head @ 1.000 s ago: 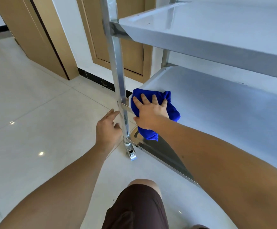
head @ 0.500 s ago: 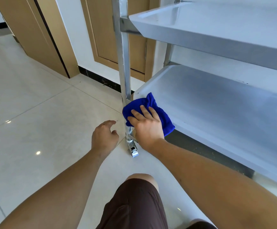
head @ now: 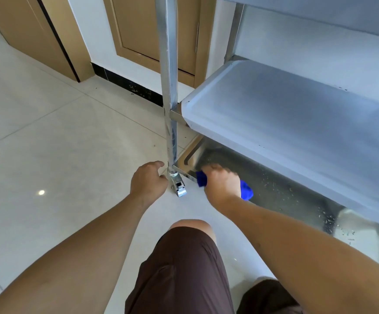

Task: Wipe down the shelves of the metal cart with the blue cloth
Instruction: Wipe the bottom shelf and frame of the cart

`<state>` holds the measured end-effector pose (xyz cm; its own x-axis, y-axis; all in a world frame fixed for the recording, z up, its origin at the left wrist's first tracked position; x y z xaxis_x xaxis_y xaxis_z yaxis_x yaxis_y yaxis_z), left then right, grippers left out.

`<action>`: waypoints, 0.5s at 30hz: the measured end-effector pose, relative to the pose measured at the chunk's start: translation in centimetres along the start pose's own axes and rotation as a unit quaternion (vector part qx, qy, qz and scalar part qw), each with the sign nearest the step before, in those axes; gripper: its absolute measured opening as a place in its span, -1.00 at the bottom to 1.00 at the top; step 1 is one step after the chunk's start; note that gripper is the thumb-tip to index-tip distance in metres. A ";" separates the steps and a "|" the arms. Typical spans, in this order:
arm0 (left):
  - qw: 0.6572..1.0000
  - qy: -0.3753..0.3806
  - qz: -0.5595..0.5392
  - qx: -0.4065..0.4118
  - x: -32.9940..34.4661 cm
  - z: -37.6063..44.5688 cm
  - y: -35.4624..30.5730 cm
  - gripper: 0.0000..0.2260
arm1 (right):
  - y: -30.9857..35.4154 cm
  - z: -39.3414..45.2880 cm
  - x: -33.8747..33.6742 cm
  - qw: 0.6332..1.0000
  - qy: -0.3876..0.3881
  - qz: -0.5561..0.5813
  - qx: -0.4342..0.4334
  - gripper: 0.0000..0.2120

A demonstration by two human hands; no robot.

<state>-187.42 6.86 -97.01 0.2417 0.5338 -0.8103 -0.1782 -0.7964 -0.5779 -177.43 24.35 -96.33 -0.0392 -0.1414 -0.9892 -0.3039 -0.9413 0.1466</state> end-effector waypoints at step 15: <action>0.986 0.007 0.004 0.169 11.0 5.3 -1.6 -0.68 | -3.5 7.2 14.5 0.995 0.079 -0.021 0.052 -0.25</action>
<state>-189.59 15.48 -105.52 0.2519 0.5218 -0.8150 -0.4864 -0.6598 -0.5728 -183.75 27.81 -111.25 0.1238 -0.1565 -0.9799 -0.4001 -0.9115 0.0950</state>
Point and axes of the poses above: each hand's wrist, its own z-axis towards the middle knuckle, its own x-axis out of the palm, y = z × x, the point moved 7 cm from there along z, towards the middle knuckle, and after that the axes turned 3 degrees about -x, right-handed, at the moved point
